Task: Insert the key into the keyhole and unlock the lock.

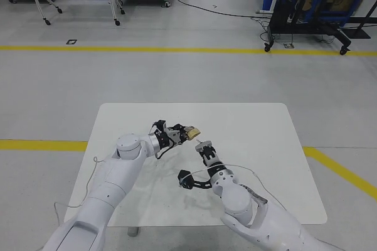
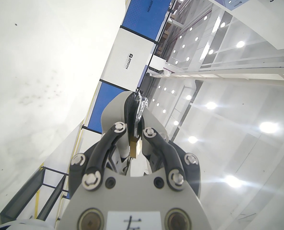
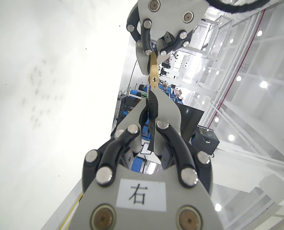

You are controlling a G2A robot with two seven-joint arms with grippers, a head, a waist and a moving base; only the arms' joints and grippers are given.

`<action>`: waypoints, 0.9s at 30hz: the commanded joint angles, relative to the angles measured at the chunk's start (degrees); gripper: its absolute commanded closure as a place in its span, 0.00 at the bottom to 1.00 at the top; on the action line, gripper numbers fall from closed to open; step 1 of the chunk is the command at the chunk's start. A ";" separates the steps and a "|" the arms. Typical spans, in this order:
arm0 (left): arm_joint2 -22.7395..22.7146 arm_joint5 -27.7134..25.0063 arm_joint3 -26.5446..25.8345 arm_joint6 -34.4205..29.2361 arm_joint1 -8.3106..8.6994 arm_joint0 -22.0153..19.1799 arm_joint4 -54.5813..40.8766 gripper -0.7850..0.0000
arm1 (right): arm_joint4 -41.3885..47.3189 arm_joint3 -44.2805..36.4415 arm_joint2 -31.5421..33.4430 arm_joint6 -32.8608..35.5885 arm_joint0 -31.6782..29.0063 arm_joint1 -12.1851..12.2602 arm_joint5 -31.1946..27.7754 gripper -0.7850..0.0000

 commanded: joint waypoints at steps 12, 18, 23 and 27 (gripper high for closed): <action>0.44 0.51 -2.41 0.60 0.55 0.74 3.92 1.00 | -1.75 -0.26 1.51 -0.56 -1.15 -1.10 -2.97 1.00; 0.70 0.52 -2.78 1.02 0.59 0.83 4.64 1.00 | -1.67 0.37 2.30 -0.67 -1.12 -1.73 -4.82 1.00; 1.32 0.39 -3.07 2.00 0.49 0.98 5.42 1.00 | -2.10 0.63 2.83 -0.92 -1.36 -2.17 -5.69 1.00; 1.48 0.47 -3.06 2.11 0.44 0.93 5.44 1.00 | -2.37 0.43 3.45 -1.28 -1.86 -2.40 -6.30 1.00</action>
